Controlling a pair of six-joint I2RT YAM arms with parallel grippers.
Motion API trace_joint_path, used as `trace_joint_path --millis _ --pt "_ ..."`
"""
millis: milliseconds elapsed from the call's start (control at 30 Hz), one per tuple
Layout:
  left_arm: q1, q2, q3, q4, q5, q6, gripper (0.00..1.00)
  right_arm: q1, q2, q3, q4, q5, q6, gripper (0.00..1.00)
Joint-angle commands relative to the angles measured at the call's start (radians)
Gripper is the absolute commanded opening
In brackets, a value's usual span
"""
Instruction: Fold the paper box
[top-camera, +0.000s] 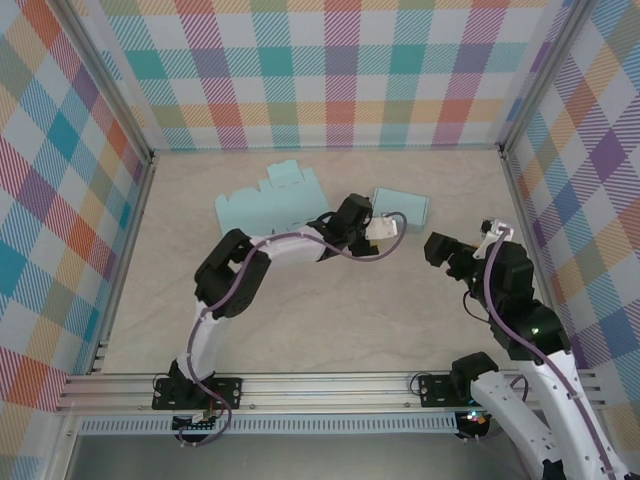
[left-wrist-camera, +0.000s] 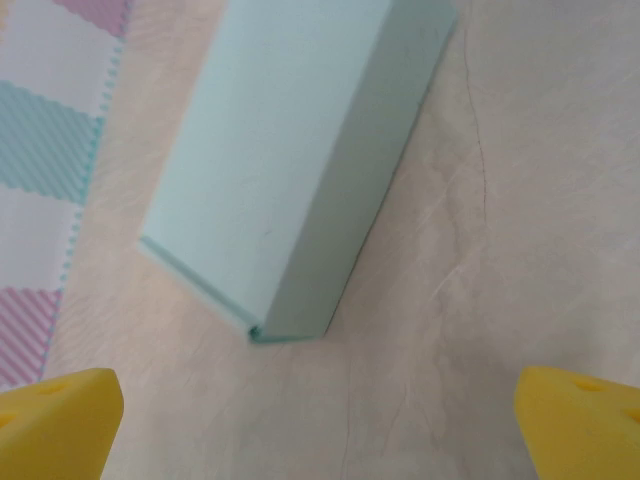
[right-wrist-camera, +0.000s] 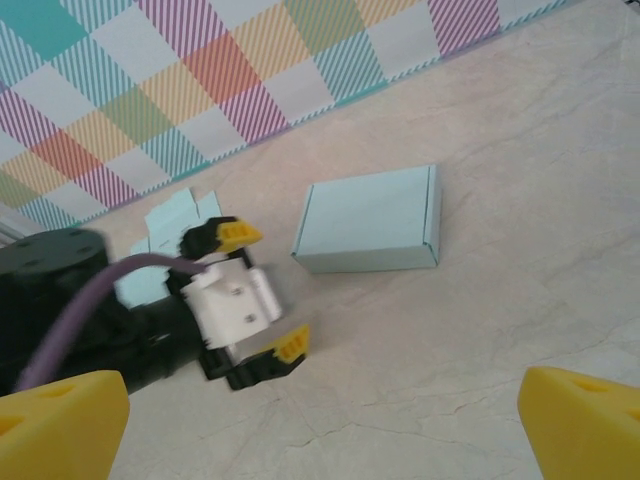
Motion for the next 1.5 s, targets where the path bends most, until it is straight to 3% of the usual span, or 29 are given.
trace_joint_path --millis 0,233,367,500,633,767,1000,1467 --pt "-0.005 -0.192 -0.135 0.182 -0.014 -0.144 1.00 -0.006 0.030 0.018 0.061 0.010 0.017 1.00" --pt "0.019 -0.540 -0.435 0.277 -0.242 -0.475 1.00 -0.002 0.273 0.079 0.145 -0.190 0.014 1.00" --pt "0.097 -0.694 -0.591 0.262 -0.325 -0.748 1.00 0.033 0.454 0.125 0.203 -0.291 0.021 1.00" --pt "0.191 -0.823 -0.706 0.137 -0.428 -1.067 1.00 0.118 0.654 0.162 0.285 -0.339 0.076 0.96" --pt "0.240 -0.932 -0.797 0.019 -0.468 -1.227 1.00 0.162 0.830 0.157 0.442 -0.426 0.201 0.90" --pt "0.245 -1.037 -0.859 -0.146 -0.618 -1.385 1.00 0.204 0.987 0.198 0.508 -0.446 0.291 0.86" --pt "0.246 -1.189 -0.938 -0.312 -0.659 -1.447 1.00 0.237 1.211 0.248 0.662 -0.519 0.445 0.75" --pt "0.246 -1.277 -0.999 -0.364 -0.618 -1.458 1.00 0.265 1.443 0.403 0.657 -0.507 0.521 0.64"
